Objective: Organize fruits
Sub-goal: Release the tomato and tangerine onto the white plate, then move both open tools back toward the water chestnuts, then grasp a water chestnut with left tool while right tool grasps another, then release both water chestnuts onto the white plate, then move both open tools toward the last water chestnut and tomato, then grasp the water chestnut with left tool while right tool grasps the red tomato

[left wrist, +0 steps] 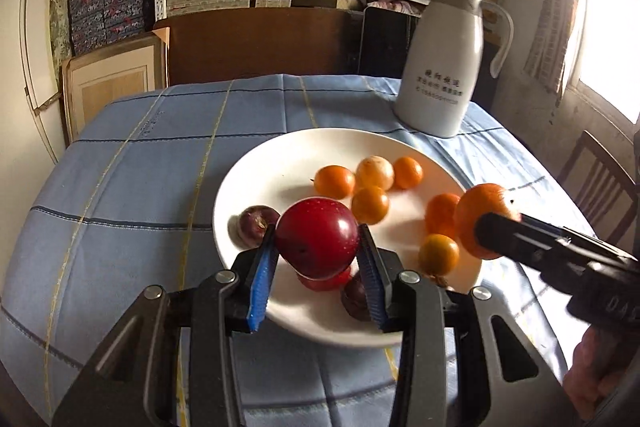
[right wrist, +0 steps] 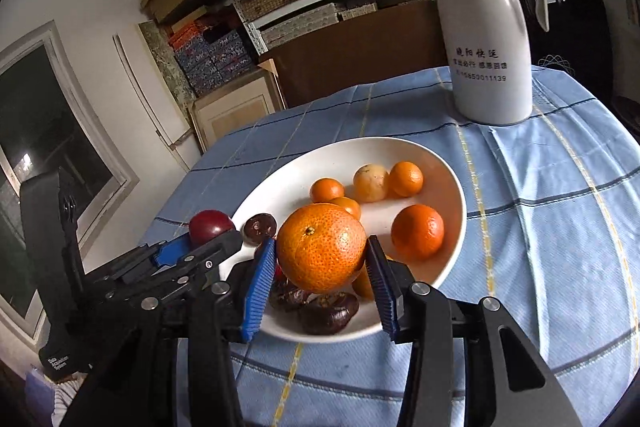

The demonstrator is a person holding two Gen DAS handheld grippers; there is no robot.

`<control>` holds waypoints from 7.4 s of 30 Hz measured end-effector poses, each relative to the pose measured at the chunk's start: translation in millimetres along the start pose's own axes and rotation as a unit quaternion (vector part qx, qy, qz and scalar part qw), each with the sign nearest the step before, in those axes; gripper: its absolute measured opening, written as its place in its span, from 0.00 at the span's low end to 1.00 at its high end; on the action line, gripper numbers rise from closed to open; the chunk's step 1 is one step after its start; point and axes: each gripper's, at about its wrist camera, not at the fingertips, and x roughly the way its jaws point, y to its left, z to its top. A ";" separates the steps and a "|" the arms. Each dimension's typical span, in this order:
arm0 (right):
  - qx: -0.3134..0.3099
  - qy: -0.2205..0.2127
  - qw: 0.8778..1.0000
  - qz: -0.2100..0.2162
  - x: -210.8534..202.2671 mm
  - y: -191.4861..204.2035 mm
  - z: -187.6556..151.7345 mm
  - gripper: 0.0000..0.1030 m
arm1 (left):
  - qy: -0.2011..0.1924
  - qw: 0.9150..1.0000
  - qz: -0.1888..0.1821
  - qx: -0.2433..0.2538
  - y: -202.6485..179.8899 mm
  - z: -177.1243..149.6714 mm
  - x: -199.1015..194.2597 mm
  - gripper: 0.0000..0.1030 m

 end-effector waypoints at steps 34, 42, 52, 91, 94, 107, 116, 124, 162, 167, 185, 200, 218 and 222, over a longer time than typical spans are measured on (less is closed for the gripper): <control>0.072 -0.033 0.997 -0.028 -41.6 -55.7 -39.2 0.62 | 0.015 0.999 0.021 -0.026 23.4 -47.5 -19.6 0.85; 0.089 -0.029 0.995 -0.023 -78.3 -70.8 -84.3 0.65 | 0.023 1.000 0.011 0.000 15.3 -98.2 -68.6 0.86; 0.103 -0.032 0.994 -0.014 -94.9 -75.2 -101.9 0.67 | 0.070 0.996 0.012 0.057 -5.7 -130.8 -74.1 0.92; -0.145 0.102 0.982 -0.070 -51.5 19.6 -125.3 0.57 | 0.111 0.991 -0.018 0.068 -15.3 -130.5 -48.7 0.47; -0.211 0.114 0.965 -0.107 -42.3 32.6 -130.8 0.57 | 0.111 0.991 -0.017 0.070 -15.5 -131.1 -48.9 0.47; -0.142 0.078 0.985 -0.051 -58.5 0.7 -114.6 0.44 | 0.088 0.994 -0.030 0.062 -12.5 -128.7 -58.7 0.41; -0.023 0.055 0.998 -0.003 -65.3 -38.7 -103.4 0.44 | 0.107 0.991 -0.020 0.076 -18.7 -130.9 -51.3 0.43; 0.004 0.041 0.999 -0.006 -69.7 -49.5 -101.6 0.44 | 0.090 0.994 -0.022 0.054 -9.0 -127.6 -60.3 0.41; 0.105 -0.040 0.994 -0.014 -28.8 -68.4 -22.3 0.66 | 0.012 1.000 0.017 -0.013 7.2 -39.4 -13.8 0.90; 0.101 -0.050 0.993 -0.020 -63.4 -75.5 -54.5 0.67 | 0.011 1.000 -0.007 0.009 -6.0 -68.2 -41.9 0.90; 0.077 -0.030 0.997 -0.005 -105.6 -71.9 -110.2 0.69 | 0.084 0.989 -0.053 0.105 -61.8 -127.2 -59.6 0.73; 0.054 -0.001 0.998 -0.012 -99.4 -62.1 -114.1 0.69 | 0.091 0.987 -0.079 0.104 -63.9 -129.5 -55.4 0.37; -0.038 0.092 0.992 -0.078 -81.5 -29.0 -137.5 0.69 | 0.092 0.995 0.009 0.034 -18.8 -123.2 -49.6 0.74; -0.045 0.105 0.990 -0.085 -75.4 -26.4 -137.3 0.69 | 0.090 0.995 0.028 0.042 -21.0 -124.2 -50.1 0.86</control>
